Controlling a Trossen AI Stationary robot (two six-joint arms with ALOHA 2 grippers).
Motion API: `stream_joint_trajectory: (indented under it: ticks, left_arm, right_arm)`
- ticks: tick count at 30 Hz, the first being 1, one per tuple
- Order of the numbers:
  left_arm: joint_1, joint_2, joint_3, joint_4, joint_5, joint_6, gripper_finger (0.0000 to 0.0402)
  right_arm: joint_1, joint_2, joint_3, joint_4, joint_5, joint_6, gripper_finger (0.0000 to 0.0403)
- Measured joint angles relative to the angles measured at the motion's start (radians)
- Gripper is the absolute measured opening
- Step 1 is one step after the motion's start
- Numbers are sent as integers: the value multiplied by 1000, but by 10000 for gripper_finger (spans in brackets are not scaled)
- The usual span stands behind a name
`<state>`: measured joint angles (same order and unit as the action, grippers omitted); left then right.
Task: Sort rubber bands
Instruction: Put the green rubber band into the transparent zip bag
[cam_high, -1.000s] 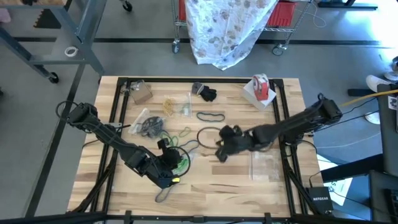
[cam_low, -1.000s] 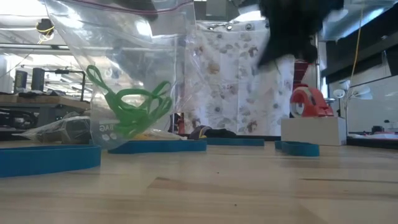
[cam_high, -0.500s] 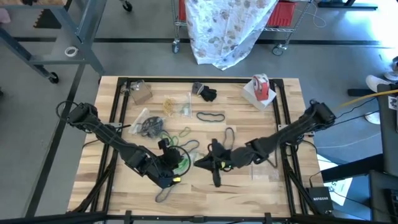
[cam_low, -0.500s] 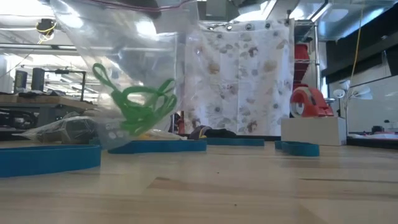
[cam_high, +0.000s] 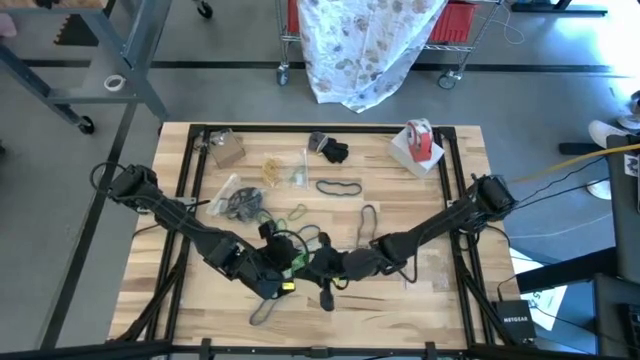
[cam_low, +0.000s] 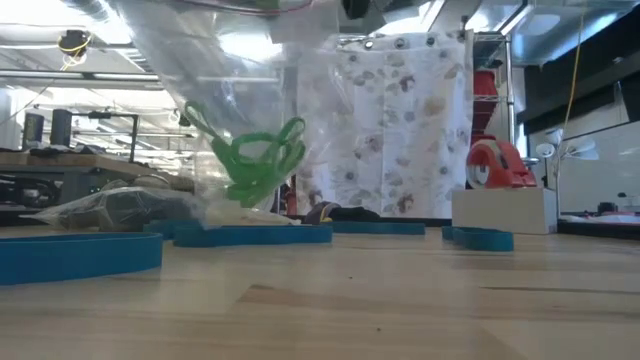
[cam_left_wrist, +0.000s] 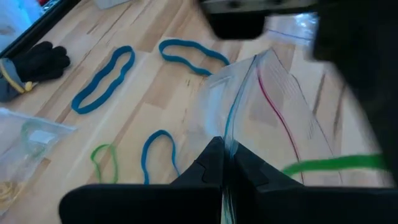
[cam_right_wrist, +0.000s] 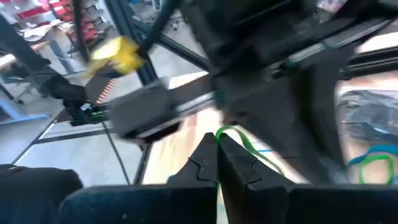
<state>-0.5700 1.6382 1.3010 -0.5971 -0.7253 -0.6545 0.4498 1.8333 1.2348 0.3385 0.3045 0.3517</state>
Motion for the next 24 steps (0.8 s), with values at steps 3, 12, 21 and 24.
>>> stream_joint_trajectory:
  ticks: [3,12,21,24]
  left_arm:
    - [-7,0,0,3,4,8,0]
    - [-19,0,0,-2,12,11,0]
    - [-42,-51,1,-174,12,-38,0]
    - [-62,-108,3,-271,-15,-76,0]
  right_arm:
    - [-8,2,1,-35,3,5,1]
    - [-12,2,1,-83,1,16,93]
    - [-11,-11,104,-225,-28,-46,148]
    - [-11,-12,159,-324,-26,-50,148]
